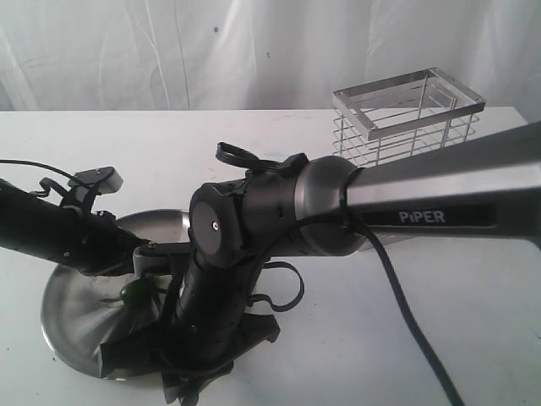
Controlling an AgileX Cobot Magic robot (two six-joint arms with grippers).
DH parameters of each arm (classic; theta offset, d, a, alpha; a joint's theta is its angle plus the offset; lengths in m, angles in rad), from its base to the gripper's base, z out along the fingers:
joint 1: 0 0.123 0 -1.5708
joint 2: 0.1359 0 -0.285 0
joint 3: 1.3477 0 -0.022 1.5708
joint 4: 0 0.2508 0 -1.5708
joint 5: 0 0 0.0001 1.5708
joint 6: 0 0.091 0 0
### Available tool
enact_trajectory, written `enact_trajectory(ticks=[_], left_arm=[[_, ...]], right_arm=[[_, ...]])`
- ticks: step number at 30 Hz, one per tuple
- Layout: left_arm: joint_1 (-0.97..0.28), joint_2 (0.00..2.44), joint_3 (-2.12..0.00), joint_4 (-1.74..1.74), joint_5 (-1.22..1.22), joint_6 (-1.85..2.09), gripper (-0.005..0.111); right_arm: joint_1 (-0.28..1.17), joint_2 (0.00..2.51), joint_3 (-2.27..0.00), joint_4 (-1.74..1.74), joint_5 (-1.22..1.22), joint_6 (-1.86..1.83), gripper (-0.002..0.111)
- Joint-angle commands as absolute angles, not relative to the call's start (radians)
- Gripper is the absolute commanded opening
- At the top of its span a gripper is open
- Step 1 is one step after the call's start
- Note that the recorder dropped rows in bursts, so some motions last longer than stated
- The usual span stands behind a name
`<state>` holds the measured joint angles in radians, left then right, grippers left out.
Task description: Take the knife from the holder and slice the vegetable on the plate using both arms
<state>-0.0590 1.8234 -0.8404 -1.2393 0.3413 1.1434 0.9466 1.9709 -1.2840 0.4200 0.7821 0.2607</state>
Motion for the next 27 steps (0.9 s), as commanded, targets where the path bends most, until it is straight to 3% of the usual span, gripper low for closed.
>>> enact_trajectory(ticks=[1,9,27], left_arm=[[-0.064,1.835,-0.833,-1.225,0.321,1.139,0.000],[-0.064,1.797,-0.872,-1.246,0.341,1.139,0.000],[-0.064,1.832,-0.751,-1.238,0.255,1.159,0.000]], right_arm=[[0.946,1.967,-1.290,0.413,0.775,0.267,0.000],[0.946,1.967,-1.290,0.411,0.777,0.267,0.000],[0.946,1.967,-1.290,0.411,0.811,0.269,0.000]])
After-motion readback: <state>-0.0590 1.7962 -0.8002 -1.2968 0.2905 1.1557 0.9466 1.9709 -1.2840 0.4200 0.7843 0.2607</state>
